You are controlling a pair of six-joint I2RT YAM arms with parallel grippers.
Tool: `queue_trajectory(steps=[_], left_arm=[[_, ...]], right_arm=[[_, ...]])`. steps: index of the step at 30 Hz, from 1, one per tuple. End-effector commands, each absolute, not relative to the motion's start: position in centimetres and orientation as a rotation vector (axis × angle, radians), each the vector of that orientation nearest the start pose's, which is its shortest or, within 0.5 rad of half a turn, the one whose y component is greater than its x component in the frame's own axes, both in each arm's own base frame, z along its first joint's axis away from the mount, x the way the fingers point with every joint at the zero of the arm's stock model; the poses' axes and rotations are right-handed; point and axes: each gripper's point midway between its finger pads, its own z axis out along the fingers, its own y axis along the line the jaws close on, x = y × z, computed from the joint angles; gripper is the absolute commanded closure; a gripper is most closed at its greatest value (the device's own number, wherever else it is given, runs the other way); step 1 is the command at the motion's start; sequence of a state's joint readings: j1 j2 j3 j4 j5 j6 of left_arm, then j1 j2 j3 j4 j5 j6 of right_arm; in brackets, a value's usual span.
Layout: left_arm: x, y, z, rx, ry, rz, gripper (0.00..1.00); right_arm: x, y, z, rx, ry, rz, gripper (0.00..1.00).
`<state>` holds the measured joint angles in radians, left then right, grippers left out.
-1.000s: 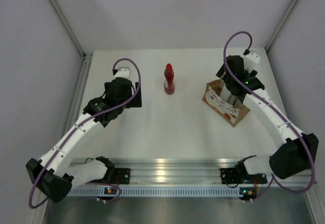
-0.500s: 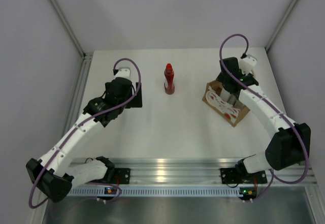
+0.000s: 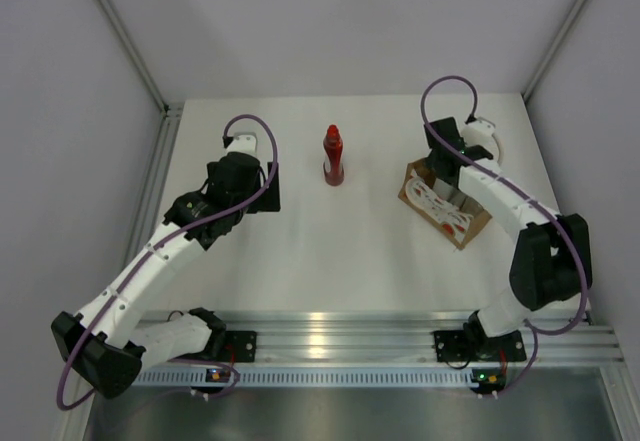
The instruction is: Take the personal care products out of the canvas bag
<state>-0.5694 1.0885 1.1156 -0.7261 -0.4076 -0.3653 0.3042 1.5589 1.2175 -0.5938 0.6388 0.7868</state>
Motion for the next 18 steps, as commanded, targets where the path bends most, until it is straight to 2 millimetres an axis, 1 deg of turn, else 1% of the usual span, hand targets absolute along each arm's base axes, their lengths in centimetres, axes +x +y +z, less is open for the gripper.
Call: queue_trajectory(steps=[1,2,6,9,10,12,13,15,16,18], left_arm=[[28.2,-11.6,23.4,0.017,2.185,-0.075,0.02],[28.2,-11.6,23.4,0.018,2.185,-0.076,0.02],[28.2,-11.7,23.2,0.02,2.19,-0.075,0.02],[28.2,-11.8,23.1,0.026,2.194,-0.079,0.02],[28.3,-11.8,23.0,0.028,2.197,-0.079,0.02],[28.3,-11.9,23.0,0.031,2.198,-0.081,0.02],[28.3,-11.9,23.1,0.032,2.198,-0.085,0.02],[28.2,-11.9,23.0,0.034,2.199,-0.083,0.02],[28.2,-12.0,23.0,0.034,2.2,-0.086,0.02],[28.2,-12.0,23.0,0.034,2.2,-0.086,0.02]], right_arm=[[39.7,2.2,14.9,0.829,2.126,-0.304,0.31],[39.8,2.2,14.3,0.831,2.139,-0.314,0.32],[40.1,2.2,13.0,0.836,2.166,-0.332,0.34],[40.3,2.2,12.6,0.847,2.168,-0.334,0.38],[40.4,2.2,12.6,0.85,2.164,-0.334,0.44],[40.5,2.3,12.9,0.849,2.16,-0.329,0.49],[40.6,2.2,13.1,0.853,2.15,-0.33,0.55],[40.7,2.2,13.8,0.848,2.135,-0.328,0.6],[40.8,2.1,14.0,0.847,2.127,-0.333,0.66],[41.0,2.3,14.9,0.837,2.111,-0.323,0.71]])
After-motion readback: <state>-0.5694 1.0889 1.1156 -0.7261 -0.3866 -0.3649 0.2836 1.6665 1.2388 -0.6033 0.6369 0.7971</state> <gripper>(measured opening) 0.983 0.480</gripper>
